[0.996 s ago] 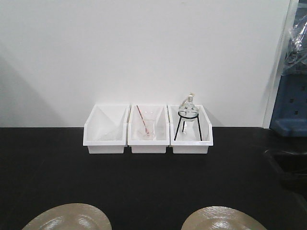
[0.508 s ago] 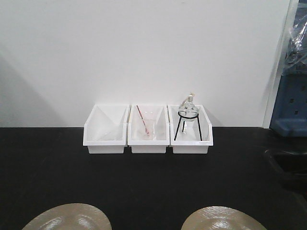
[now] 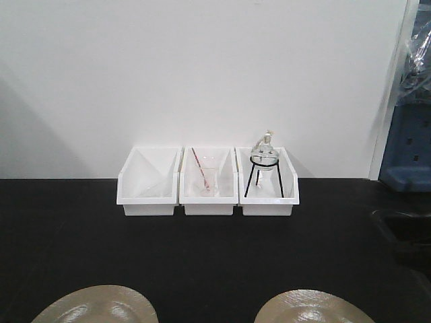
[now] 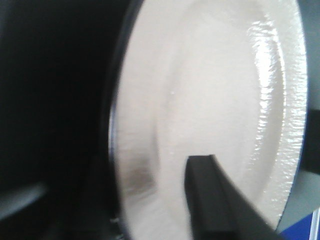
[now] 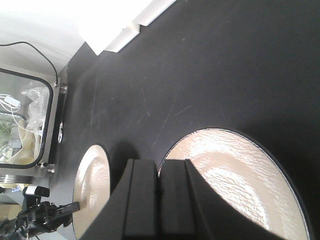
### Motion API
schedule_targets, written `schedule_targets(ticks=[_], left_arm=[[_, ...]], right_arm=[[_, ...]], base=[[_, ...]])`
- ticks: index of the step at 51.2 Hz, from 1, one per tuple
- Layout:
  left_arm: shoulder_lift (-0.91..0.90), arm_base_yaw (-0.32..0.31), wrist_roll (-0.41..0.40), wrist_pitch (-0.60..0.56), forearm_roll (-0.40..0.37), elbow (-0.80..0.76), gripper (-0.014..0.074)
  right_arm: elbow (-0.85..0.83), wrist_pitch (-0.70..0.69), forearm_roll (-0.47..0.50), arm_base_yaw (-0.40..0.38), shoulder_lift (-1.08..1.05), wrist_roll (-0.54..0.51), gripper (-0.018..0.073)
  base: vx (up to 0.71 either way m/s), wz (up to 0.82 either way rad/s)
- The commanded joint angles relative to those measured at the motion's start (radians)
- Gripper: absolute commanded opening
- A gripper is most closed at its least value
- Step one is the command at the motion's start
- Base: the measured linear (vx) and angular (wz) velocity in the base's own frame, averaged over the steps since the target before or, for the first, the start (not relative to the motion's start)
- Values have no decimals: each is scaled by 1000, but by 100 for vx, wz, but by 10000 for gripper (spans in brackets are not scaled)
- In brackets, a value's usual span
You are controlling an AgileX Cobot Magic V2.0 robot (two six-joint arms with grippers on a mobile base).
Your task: Arrange circular plates on left workspace
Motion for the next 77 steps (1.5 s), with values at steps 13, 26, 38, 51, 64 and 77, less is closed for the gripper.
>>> schedule_targets(ticks=[13, 26, 38, 51, 64, 77], left_arm=[[-36, -19, -17, 59, -143, -21, -8], [-37, -39, 57, 258, -515, -21, -4], [-35, -164, 13, 120, -570, -149, -3], [112, -291, -120, 53, -570, -379, -3], [281, -402, -185, 30, -569, -582, -1], [372, -474, -208, -61, -571, -663, 5]], right_arm=[[-28, 26, 64, -1, -42, -11, -4], [-28, 26, 64, -1, -42, -11, -4], [-28, 29, 65, -1, -42, -11, -4], [-28, 84, 72, -1, -42, -11, -4], [-28, 73, 72, -1, -42, -11, -4], [-28, 48, 72, -1, -42, -13, -4]], base=[[0, 0], [0, 0], [0, 0], [0, 0], [0, 0], [0, 0]])
